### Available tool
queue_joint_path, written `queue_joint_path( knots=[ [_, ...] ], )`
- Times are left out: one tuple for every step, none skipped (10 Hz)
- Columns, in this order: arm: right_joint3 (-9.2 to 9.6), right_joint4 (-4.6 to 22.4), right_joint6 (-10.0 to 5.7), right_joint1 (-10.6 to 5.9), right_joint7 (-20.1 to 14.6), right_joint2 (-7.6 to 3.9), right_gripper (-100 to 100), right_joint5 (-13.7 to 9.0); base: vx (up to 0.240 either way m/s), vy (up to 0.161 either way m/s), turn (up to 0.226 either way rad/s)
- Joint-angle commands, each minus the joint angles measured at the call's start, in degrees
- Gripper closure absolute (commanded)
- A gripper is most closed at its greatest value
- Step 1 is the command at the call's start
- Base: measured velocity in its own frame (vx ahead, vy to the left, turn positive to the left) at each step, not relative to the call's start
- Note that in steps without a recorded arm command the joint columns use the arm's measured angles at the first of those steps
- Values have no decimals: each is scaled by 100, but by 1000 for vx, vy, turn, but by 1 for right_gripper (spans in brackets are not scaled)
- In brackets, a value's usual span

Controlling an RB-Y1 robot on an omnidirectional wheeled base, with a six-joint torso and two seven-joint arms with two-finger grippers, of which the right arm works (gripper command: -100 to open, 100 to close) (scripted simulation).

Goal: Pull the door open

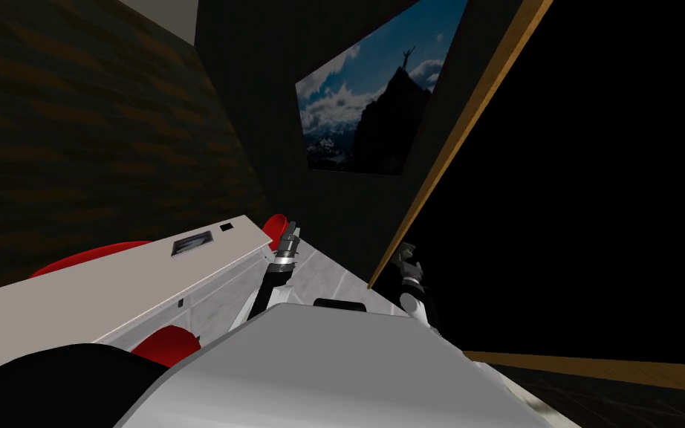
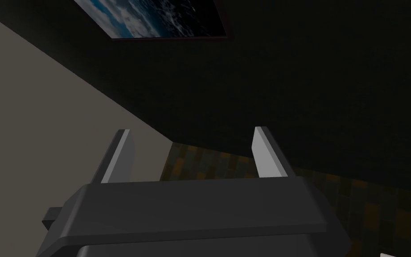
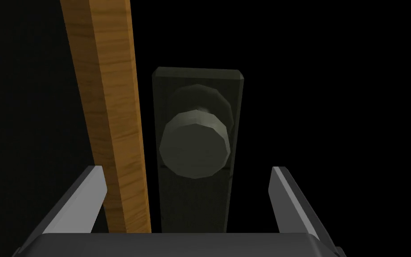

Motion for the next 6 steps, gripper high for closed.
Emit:
queue_joint_path(
  knots=[
    [-123, 138, -4, -44, -183, -157, -100, -46, 181, -27, 97],
    [-185, 217, -9, -60, -288, -252, -100, -66, 154, -24, 104],
    [-119, 216, -37, -65, -251, -210, -100, -32, 65, -15, 20],
    [-119, 216, -37, -65, -251, -210, 100, -32, -6, -1, -25],
    [-119, 216, -37, -65, -251, -210, 100, -32, -25, -2, -15],
    [-119, 216, -37, -65, -251, -210, 100, -32, -22, 3, 17]
  ],
)
